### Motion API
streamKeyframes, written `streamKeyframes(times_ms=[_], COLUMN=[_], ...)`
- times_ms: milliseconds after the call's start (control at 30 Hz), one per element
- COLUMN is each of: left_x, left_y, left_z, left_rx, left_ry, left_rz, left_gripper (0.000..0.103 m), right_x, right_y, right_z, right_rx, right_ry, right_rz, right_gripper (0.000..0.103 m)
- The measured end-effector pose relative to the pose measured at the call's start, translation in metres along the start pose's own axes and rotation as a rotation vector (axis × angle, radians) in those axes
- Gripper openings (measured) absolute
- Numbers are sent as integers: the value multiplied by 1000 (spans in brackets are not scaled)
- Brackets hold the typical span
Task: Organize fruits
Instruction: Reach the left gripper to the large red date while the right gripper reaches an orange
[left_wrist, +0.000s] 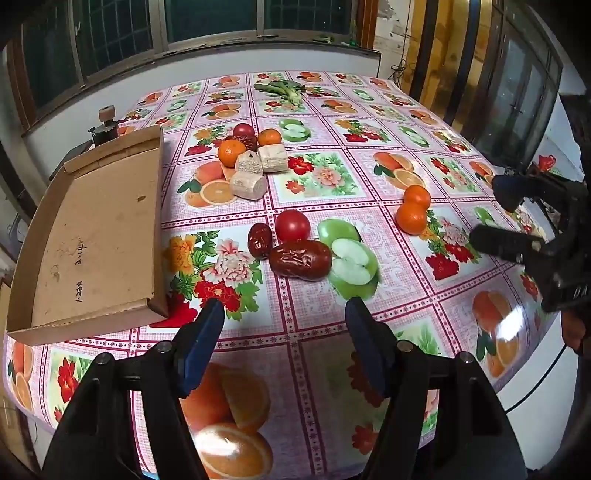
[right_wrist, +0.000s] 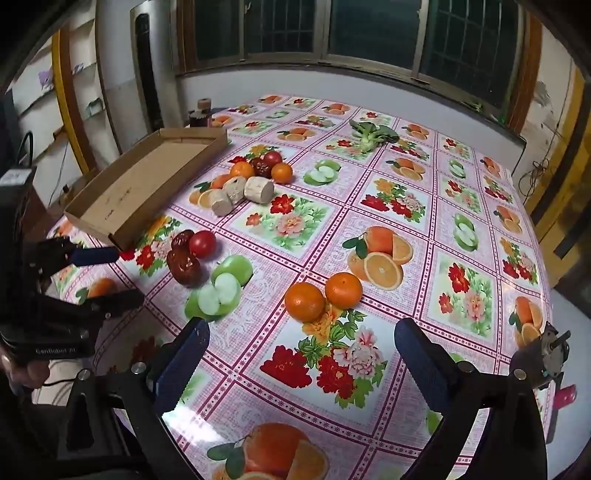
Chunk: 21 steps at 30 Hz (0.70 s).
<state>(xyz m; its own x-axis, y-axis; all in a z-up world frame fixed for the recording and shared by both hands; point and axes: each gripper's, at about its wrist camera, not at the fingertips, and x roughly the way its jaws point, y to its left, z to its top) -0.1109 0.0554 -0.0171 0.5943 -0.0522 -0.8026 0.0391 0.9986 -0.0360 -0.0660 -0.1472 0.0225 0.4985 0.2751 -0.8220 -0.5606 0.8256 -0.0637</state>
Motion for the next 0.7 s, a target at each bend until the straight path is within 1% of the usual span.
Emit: streamKeyframes(times_ms=[100,133,233,700], left_x=[3,4,7,15], left_y=[0,0,1,2], left_z=[0,0,0,4], left_rx=[0,1,0,-8], left_ry=[11,14,21,43], left_rz=[7,9,13,15], left_gripper=[67,67,67,67], right_x=[2,0,7,10], right_y=[-2,-7,1,0], right_z=[1,-2,-3,1], right_rx=[-5,-20,-5,-12], right_ry=[9,17,8,22], right_rz=[4,19,6,3], right_gripper=[101,101,101,101])
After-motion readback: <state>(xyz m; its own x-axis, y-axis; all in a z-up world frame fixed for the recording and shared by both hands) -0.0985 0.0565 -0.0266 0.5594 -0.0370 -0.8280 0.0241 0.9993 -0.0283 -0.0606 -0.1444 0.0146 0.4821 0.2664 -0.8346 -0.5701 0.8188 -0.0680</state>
